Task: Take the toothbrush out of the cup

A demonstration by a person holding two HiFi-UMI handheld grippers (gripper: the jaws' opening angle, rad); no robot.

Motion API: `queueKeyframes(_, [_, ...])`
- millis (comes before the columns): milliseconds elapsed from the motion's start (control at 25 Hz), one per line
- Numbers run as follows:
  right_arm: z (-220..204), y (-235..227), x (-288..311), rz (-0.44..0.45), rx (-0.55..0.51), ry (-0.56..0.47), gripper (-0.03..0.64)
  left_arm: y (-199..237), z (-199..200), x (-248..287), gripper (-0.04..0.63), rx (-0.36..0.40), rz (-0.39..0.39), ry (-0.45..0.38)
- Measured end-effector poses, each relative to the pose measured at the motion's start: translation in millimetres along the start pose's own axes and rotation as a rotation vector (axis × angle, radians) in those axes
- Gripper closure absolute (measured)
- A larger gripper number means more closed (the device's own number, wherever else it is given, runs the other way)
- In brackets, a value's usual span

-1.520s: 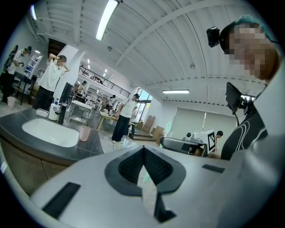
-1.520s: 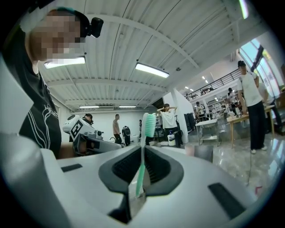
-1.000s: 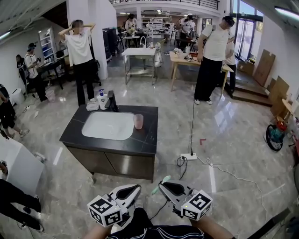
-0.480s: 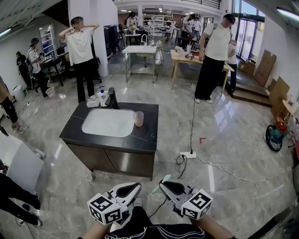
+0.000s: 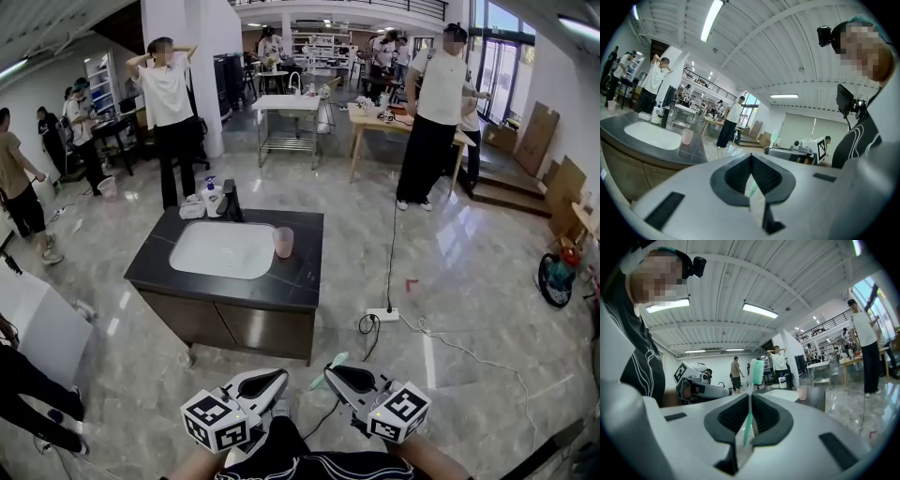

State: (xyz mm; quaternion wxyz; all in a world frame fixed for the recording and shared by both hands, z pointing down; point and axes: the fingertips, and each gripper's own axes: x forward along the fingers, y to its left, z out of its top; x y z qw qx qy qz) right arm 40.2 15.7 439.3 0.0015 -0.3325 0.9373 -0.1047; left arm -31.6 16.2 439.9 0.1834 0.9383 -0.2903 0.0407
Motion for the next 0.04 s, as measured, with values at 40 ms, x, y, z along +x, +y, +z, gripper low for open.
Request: queueKeyframes(40, [1.3, -0.5, 0.4, 0.001, -0.001, -0.004, 0.588, 0.1, 1.0, 0.3, 0.592, 0.003, 0.001, 0.0])
